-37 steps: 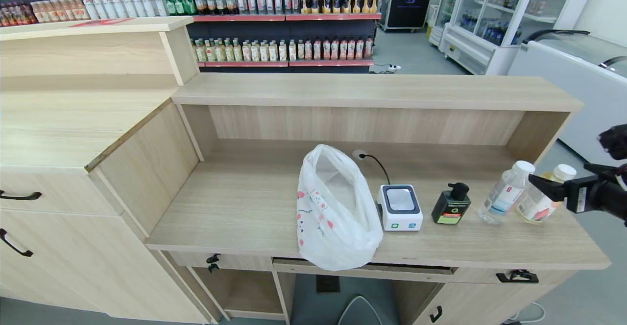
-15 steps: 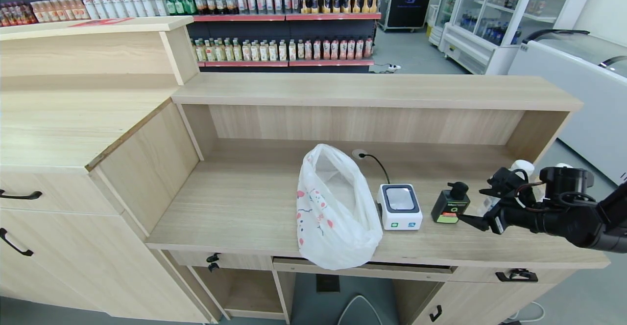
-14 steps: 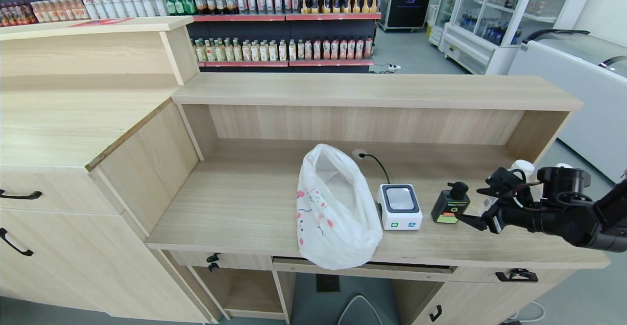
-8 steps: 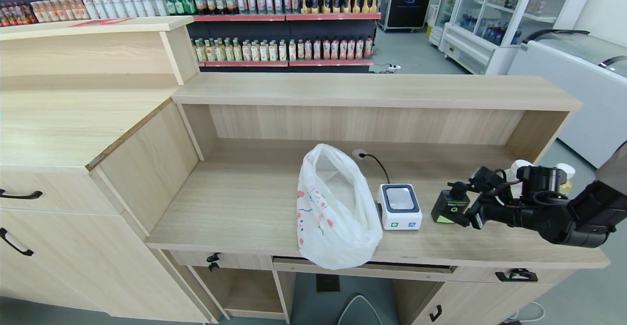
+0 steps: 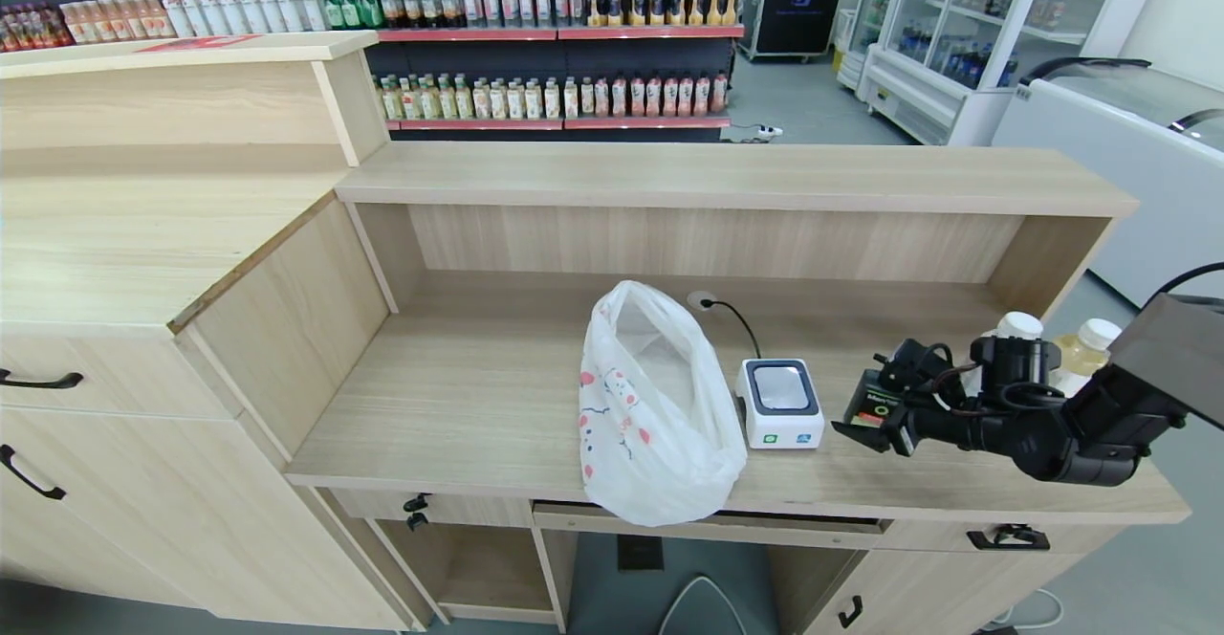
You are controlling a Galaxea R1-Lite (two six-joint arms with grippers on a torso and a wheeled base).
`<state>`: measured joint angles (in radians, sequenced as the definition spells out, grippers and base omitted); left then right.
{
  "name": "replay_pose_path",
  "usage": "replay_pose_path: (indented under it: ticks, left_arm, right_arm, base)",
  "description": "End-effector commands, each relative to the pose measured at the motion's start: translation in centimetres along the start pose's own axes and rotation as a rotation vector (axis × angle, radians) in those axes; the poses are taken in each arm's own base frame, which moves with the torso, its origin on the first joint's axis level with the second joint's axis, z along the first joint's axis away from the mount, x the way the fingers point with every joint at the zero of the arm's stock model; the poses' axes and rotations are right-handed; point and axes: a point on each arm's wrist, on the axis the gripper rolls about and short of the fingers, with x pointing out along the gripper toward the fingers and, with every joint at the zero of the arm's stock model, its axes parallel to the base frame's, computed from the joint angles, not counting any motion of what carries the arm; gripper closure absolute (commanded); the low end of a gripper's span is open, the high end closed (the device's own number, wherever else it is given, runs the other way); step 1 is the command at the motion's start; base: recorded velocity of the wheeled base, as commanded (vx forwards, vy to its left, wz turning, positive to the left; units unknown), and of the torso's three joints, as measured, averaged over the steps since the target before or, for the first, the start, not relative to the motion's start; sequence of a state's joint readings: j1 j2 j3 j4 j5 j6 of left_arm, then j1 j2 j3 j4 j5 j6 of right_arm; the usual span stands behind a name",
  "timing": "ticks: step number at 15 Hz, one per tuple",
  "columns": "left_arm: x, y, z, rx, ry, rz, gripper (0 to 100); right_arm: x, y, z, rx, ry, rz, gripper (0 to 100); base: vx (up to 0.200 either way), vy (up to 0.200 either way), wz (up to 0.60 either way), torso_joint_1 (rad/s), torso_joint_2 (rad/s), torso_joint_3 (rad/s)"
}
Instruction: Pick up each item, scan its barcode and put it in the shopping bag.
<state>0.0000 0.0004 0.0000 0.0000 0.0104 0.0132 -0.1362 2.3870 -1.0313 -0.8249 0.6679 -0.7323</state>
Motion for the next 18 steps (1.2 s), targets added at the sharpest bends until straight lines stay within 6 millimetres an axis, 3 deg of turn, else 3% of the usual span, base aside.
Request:
replay_pose_path:
  ticks: [1, 8, 9, 16, 18]
  left_arm:
    - [0.0, 0.0, 0.0, -0.001, 0.0, 0.0, 100]
    - [0.0, 0.0, 0.0, 0.001, 0.0, 0.0, 100]
    - [0.0, 0.0, 0.0, 0.001, 0.0, 0.0, 100]
    - [0.0, 0.0, 0.0, -0.001, 0.0, 0.0, 100]
    - [0.0, 0.0, 0.0, 0.001, 0.0, 0.0, 100]
  right_arm:
    - [0.2, 0.2, -0.4, 0.006, 0.008, 0.008, 0]
    - [-0.1, -0.1, -0.4, 0.008, -0.009, 0.015, 0]
    - [-0.1, -0.1, -0.4, 0.009, -0.011, 0.017, 100]
    - [-0.5, -0.8, 0.6, -0.024, -0.026, -0.012, 100]
    - [-1.7, -1.1, 2.5, -0.052, -0.05, -0.035, 100]
  base:
    - [0.0, 0.0, 0.0, 0.0, 0.0, 0.0]
    - [0.0, 0.0, 0.0, 0.0, 0.0, 0.0]
    - [0.0, 0.0, 0.0, 0.0, 0.0, 0.0]
    - [0.0, 0.0, 0.0, 0.0, 0.0, 0.0]
    - [0.0, 0.0, 0.0, 0.0, 0.0, 0.0]
